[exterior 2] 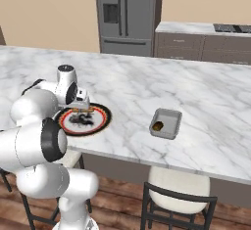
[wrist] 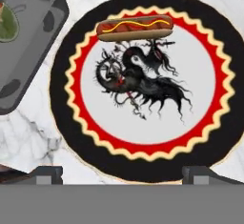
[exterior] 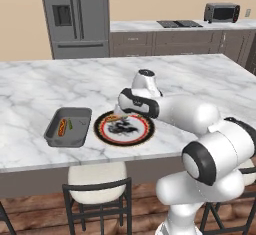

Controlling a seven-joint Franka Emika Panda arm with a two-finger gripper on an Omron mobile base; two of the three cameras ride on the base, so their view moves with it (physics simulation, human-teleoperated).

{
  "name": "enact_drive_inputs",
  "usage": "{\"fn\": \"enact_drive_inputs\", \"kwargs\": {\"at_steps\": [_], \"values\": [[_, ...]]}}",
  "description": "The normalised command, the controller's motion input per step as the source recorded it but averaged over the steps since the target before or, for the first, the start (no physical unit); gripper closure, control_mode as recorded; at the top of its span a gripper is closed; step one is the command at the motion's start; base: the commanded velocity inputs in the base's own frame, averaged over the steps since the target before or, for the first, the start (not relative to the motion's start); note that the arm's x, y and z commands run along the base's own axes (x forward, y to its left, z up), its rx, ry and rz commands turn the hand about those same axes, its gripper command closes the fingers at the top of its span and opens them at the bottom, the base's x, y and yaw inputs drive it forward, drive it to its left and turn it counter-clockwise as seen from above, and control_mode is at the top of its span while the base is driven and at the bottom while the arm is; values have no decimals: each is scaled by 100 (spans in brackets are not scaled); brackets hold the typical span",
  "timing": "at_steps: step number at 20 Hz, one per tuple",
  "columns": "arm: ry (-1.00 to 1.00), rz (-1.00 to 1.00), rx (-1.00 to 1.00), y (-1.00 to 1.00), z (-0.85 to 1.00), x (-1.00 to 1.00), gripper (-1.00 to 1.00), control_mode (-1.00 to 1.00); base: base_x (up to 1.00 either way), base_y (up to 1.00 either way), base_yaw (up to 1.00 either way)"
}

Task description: Place one cooked food and one vegetable from the large plate to each tupperware container.

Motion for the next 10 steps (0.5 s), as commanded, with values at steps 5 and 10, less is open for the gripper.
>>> {"fn": "enact_drive_inputs", "kwargs": {"at_steps": [5, 10], "values": [[9, -41, 10, 14, 0, 13, -100, -100, 0, 0, 0], [11, -43, 17, 0, 0, 16, -100, -100, 0, 0, 0]]}}
